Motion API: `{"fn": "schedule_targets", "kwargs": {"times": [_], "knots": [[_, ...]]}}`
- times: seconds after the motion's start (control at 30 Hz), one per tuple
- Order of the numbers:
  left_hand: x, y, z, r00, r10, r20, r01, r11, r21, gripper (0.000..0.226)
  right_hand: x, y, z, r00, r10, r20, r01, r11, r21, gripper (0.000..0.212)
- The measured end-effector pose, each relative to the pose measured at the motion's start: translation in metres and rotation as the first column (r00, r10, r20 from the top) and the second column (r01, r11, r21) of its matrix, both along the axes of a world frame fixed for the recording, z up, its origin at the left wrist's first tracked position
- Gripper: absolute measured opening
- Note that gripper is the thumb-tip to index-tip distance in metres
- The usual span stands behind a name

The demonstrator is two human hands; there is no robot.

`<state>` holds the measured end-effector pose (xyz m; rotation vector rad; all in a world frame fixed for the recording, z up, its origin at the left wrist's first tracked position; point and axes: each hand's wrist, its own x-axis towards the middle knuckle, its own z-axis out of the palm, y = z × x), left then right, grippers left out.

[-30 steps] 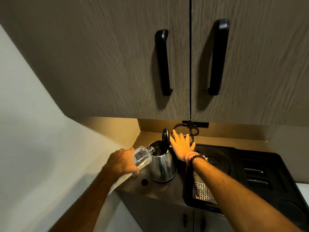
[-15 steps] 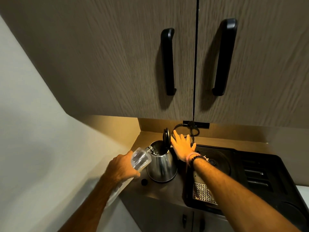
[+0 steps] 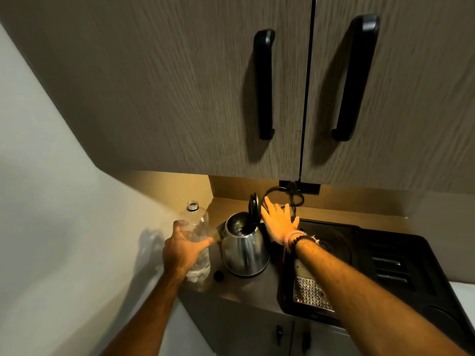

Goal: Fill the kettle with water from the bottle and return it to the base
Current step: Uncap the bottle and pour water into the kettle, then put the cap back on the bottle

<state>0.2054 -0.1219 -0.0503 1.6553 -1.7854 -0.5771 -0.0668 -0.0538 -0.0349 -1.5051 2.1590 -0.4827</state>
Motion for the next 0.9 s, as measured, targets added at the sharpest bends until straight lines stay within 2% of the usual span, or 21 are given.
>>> {"fn": "schedule_targets", "kwargs": {"times": [0.1, 0.2, 0.53, 0.57, 0.63, 0.73, 0.83, 0.9], "knots": [[-0.009, -0.003, -0.01, 0.989, 0.07, -0.134, -0.072, 0.997, -0.012, 0.078, -0.001, -0.001, -0.002, 1.0, -0.001, -0.007, 0.001, 1.0, 0.004, 0.073], [-0.015, -0.007, -0.02, 0.971, 0.122, -0.208, -0.131, 0.991, -0.032, 0.081, -0.002, -0.003, -0.003, 1.0, -0.012, -0.001, 0.012, 1.0, 0.003, 0.072], [-0.009, 0.017, -0.043, 0.954, 0.131, -0.27, -0.133, 0.991, 0.009, 0.105, -0.002, -0.004, -0.005, 1.0, -0.02, 0.014, 0.02, 1.0, -0.007, 0.07], [-0.008, 0.027, -0.052, 0.947, 0.153, -0.281, -0.155, 0.988, 0.015, 0.101, -0.002, -0.004, -0.005, 1.0, -0.011, 0.001, 0.011, 1.0, -0.009, 0.07], [-0.007, 0.049, -0.073, 0.942, 0.161, -0.293, -0.159, 0.987, 0.03, 0.078, -0.002, -0.004, -0.005, 1.0, -0.003, -0.005, 0.003, 1.0, -0.005, 0.071], [-0.012, 0.069, -0.095, 0.99, 0.037, -0.135, -0.027, 0.997, 0.072, 0.038, -0.002, -0.004, -0.006, 1.0, -0.019, 0.014, 0.019, 1.0, -0.001, 0.071], [-0.022, 0.071, -0.104, 0.986, -0.143, 0.083, 0.132, 0.983, 0.125, 0.034, -0.003, -0.004, -0.006, 1.0, -0.011, -0.003, 0.011, 1.0, 0.004, 0.07], [-0.026, 0.067, -0.104, 0.986, -0.141, 0.093, 0.12, 0.972, 0.203, 0.032, -0.002, -0.004, -0.006, 1.0, -0.006, -0.008, 0.006, 1.0, -0.002, 0.069]]}}
